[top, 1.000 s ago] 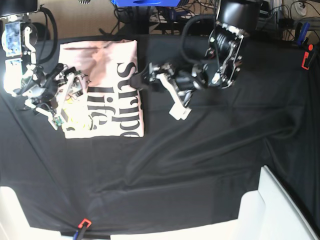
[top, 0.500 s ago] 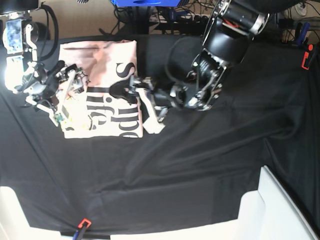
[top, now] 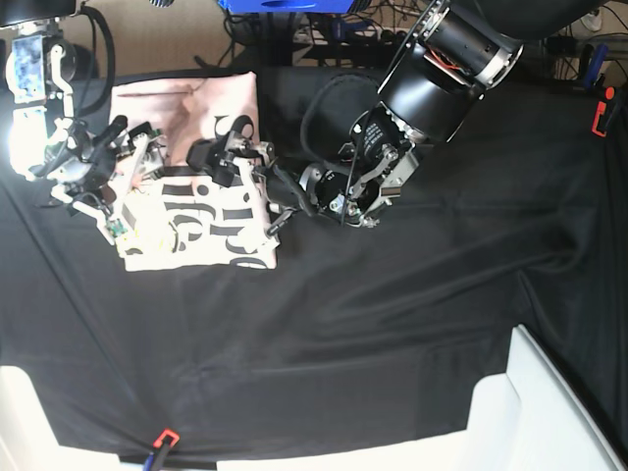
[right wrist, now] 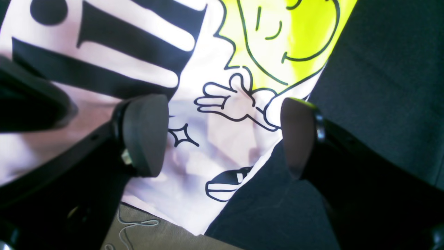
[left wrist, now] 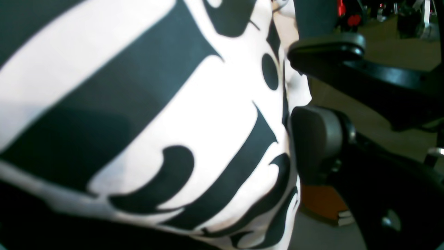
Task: Fold the T-shirt properly
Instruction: 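Grasp the folded pink shirt's side edge with the left gripper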
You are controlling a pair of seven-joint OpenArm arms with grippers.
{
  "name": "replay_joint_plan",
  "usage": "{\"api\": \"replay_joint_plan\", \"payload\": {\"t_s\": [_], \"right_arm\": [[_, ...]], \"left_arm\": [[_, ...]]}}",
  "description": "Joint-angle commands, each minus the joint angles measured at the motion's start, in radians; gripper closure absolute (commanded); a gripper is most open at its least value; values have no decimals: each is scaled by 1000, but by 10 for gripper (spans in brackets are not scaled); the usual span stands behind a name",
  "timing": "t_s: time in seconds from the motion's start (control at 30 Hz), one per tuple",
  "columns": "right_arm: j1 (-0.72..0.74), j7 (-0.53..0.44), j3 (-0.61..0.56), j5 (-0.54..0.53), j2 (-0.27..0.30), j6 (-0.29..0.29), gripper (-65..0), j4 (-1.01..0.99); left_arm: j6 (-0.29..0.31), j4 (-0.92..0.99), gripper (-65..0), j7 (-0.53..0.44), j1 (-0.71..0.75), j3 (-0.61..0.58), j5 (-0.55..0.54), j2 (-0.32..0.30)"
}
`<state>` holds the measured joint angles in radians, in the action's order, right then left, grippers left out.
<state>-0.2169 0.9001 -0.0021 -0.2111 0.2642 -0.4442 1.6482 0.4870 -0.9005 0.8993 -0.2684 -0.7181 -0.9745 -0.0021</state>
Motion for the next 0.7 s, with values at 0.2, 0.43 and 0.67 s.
{"api": "replay_joint_plan", "payload": {"t_s": [0.2, 0.43, 0.67], "right_arm": [[10, -14, 4, -9, -1, 3, -480, 19], [10, -14, 4, -9, -1, 3, -480, 19], [9, -14, 4, -9, -1, 3, -480, 19]], "left_arm": [[2, 174, -543, 4, -52, -10, -5, 53], [0, 194, -203, -26, -52, -10, 16, 60], [0, 191, -8, -27, -48, -10, 44, 72]]}}
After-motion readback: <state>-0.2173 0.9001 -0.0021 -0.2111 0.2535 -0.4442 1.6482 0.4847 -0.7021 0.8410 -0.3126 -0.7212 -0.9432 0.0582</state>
